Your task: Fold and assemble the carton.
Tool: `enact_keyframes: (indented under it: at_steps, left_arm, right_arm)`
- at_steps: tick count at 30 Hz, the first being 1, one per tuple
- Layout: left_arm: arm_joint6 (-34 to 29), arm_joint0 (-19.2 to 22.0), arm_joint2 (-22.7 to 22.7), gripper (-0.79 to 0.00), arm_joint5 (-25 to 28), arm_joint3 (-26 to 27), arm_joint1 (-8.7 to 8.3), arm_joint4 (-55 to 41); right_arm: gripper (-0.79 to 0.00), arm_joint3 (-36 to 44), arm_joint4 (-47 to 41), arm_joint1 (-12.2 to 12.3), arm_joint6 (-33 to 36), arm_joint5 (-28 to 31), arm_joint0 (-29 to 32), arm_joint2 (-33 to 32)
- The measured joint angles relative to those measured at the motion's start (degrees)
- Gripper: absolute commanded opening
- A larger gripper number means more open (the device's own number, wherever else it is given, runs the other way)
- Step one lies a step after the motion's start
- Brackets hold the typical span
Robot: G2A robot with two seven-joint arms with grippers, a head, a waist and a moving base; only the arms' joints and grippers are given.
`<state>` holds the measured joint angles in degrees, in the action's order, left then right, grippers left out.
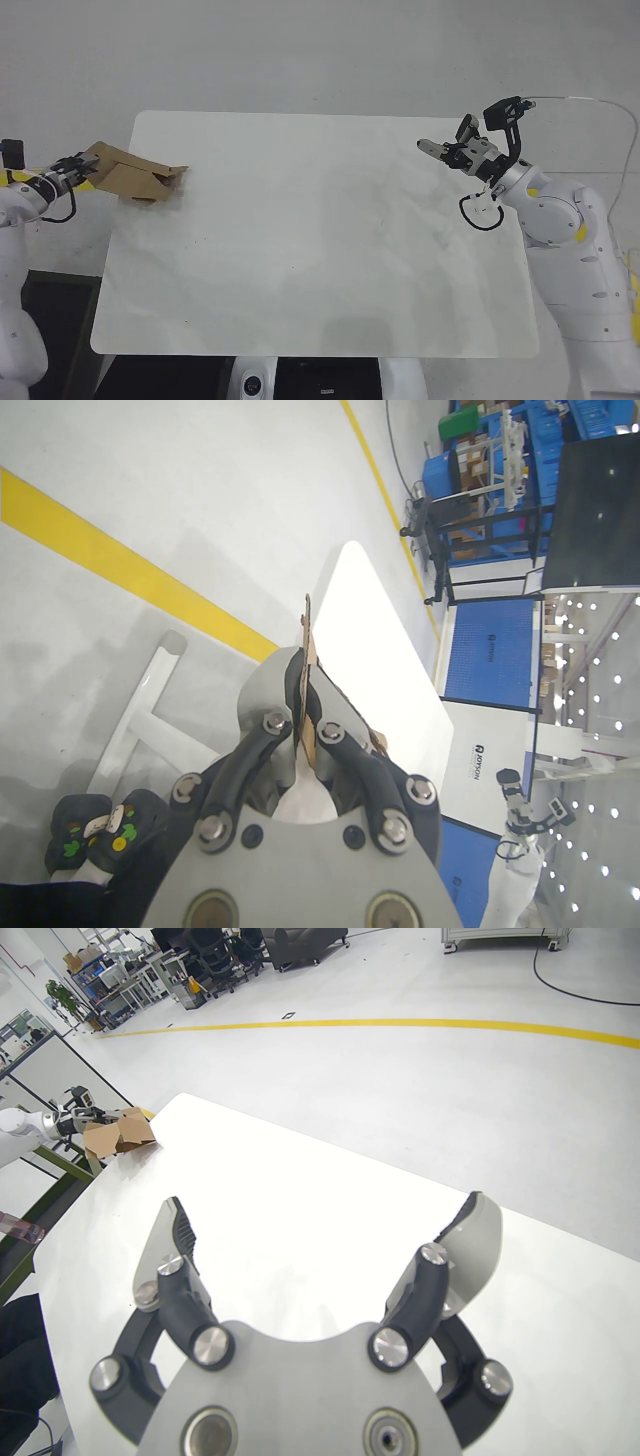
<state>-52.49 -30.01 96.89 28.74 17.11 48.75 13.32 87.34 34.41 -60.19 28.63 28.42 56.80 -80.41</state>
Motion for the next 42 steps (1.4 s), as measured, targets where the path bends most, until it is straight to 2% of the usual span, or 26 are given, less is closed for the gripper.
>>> enact_keyframes:
  at_steps: [8,12,19,25,34,42]
  left_arm:
    - [-3.8,0.5,0.1,-0.785,2.5,4.6,0.58,-6.5]
    - [-4.9,1.1,-2.0,-0.785,3.6,9.0,1.86,-8.8]
    - [-3.8,2.6,-7.3,-0.785,0.9,16.7,4.75,-14.0]
    - [-2.8,4.4,-12.9,-0.785,-1.4,21.1,6.93,-16.0]
    - [-2.4,7.3,-24.3,-0.785,-0.9,25.5,10.90,-15.3]
    - [-3.5,9.4,-31.0,-0.785,-1.3,26.3,13.79,-19.4]
  right_arm:
    - [0.000,0.0,0.0,0.0,0.0,0.0,0.0,0.0]
    - [0.000,0.0,0.0,0.0,0.0,0.0,0.0,0.0]
    - [0.000,0.0,0.0,0.0,0.0,0.0,0.0,0.0]
    - [0.000,0.0,0.0,0.0,0.0,0.0,0.0,0.0]
    - [0.000,0.0,0.0,0.0,0.0,0.0,0.0,0.0]
    - [0.000,0.0,0.0,0.0,0.0,0.0,0.0,0.0]
